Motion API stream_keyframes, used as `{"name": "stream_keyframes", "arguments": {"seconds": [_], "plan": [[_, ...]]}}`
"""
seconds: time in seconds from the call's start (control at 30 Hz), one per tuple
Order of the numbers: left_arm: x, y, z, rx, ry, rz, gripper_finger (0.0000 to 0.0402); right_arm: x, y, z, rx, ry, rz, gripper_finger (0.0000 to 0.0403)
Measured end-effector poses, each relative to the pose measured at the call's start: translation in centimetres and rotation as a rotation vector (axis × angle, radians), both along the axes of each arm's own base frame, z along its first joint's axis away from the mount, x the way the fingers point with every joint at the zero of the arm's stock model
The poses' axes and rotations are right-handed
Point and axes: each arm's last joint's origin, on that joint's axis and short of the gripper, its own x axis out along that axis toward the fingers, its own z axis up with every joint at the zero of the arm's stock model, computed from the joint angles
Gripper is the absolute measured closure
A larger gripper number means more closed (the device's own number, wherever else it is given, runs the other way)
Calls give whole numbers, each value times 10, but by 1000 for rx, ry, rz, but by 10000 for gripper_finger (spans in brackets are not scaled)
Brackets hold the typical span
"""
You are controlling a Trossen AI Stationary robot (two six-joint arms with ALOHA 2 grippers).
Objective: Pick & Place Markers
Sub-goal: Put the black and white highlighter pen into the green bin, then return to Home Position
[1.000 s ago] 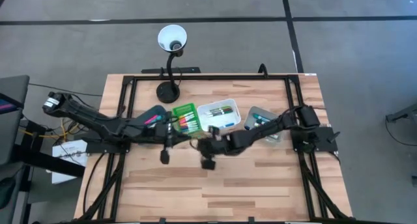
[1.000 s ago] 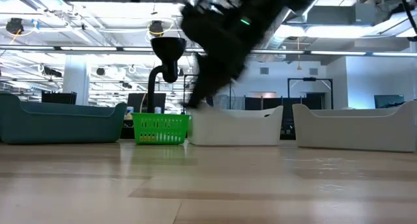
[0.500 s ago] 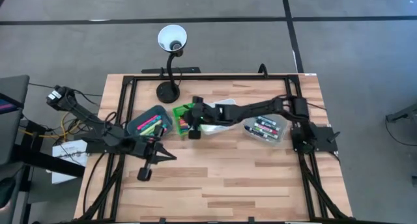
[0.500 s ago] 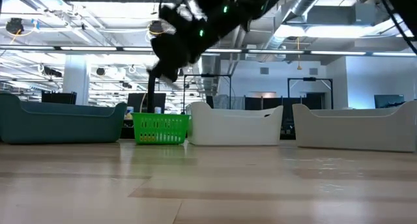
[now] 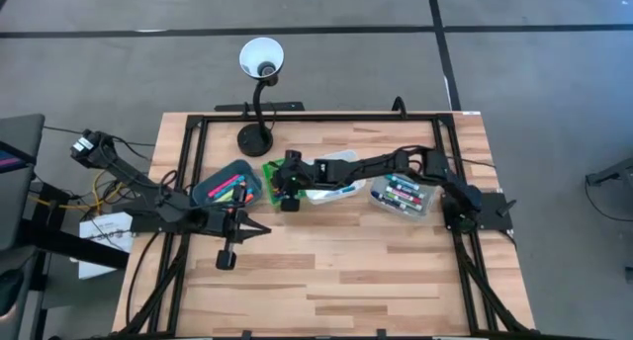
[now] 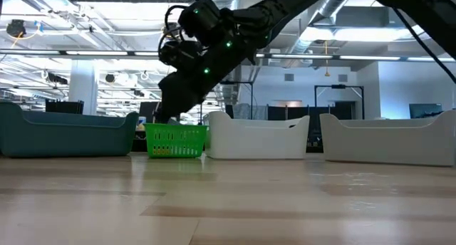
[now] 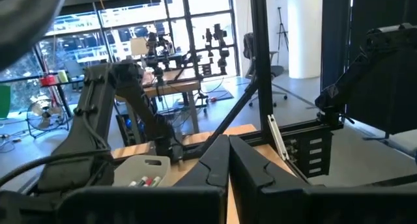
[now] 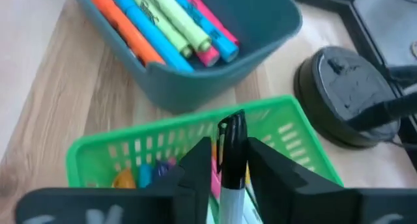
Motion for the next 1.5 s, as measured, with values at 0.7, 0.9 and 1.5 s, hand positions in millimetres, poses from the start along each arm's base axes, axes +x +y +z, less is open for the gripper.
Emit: {"name": "stream_keyframes", "arguments": {"seconds": [0.7, 0.9, 1.5], "plan": [[-45, 37, 19, -118, -22, 327, 396, -164, 70, 223, -76, 13, -47, 294], [-86, 65, 6, -187, 55, 97, 396, -242, 79, 215, 65, -67, 18, 313], [-114, 98, -63, -124, -165, 15, 396, -390, 52, 102, 248, -742, 97, 317]]}}
